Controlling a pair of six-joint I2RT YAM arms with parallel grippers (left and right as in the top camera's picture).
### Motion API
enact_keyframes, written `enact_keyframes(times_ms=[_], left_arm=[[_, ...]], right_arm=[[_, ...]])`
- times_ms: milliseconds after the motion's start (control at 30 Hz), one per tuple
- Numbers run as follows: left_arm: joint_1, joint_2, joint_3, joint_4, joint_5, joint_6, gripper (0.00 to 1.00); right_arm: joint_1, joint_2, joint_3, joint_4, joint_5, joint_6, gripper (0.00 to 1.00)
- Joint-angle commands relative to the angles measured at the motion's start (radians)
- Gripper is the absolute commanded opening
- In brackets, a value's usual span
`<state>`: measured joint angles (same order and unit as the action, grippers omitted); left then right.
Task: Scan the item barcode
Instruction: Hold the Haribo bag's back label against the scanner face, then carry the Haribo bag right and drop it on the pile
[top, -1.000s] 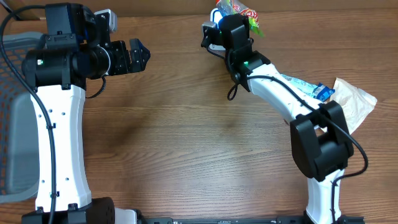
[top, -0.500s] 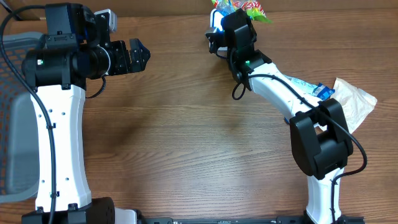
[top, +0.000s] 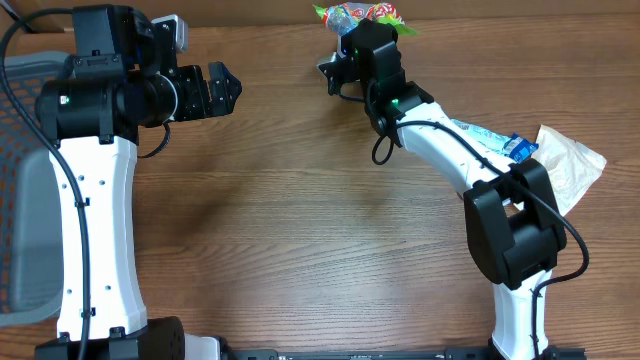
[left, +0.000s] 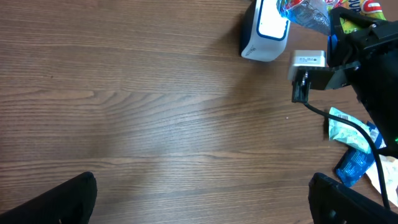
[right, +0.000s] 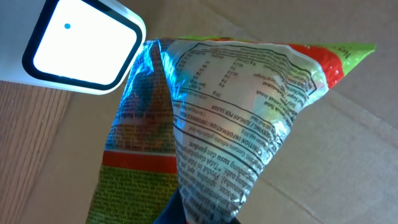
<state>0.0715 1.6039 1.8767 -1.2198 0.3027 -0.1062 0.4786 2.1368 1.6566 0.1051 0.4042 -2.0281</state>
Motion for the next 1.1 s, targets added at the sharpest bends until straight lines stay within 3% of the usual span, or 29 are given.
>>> enact_keyframes(times_ms=[0, 167, 300, 367, 533, 633, 767, 833, 900, 1067], left_arm=[[-0.006, -0.002, 0.004, 0.001, 0.001, -0.013, 1.0], [-0.006, -0.002, 0.004, 0.001, 0.001, -0.014, 1.0], [-0.006, -0.002, 0.004, 0.001, 0.001, -0.014, 1.0], [-0.006, -0.002, 0.004, 0.001, 0.001, -0.013, 1.0], [-0.006, -0.002, 0.004, 0.001, 0.001, -0.013, 1.0], [-0.006, -0.002, 0.004, 0.001, 0.001, -0.013, 1.0], [-0.006, -0.002, 0.004, 0.001, 0.001, -0.013, 1.0], [-0.006, -0.002, 0.004, 0.001, 0.001, -0.013, 1.0], [-0.006, -0.002, 0.004, 0.001, 0.001, -0.013, 0.99], [-0.006, -0.002, 0.004, 0.001, 0.001, -0.013, 1.0]], right_arm=[[0.013, -0.014, 0.019, 0.034, 0.034, 0.014, 0.04], [0.103, -0.065, 0.019, 0.035, 0.089, 0.123, 0.04], [0.183, -0.182, 0.019, -0.293, 0.002, 0.36, 0.04], [0.201, -0.239, 0.019, -0.455, -0.072, 0.555, 0.04], [0.175, -0.422, 0.019, -0.759, -0.37, 1.32, 0.04], [0.077, -0.547, 0.019, -0.936, -0.519, 1.658, 0.04], [-0.203, -0.631, 0.019, -1.123, -0.55, 2.09, 0.04], [-0.365, -0.623, 0.007, -1.227, -0.637, 2.184, 0.04], [-0.491, -0.613, -0.042, -1.252, -0.653, 2.185, 0.04], [-0.762, -0.567, -0.295, -1.055, -0.715, 2.185, 0.04]])
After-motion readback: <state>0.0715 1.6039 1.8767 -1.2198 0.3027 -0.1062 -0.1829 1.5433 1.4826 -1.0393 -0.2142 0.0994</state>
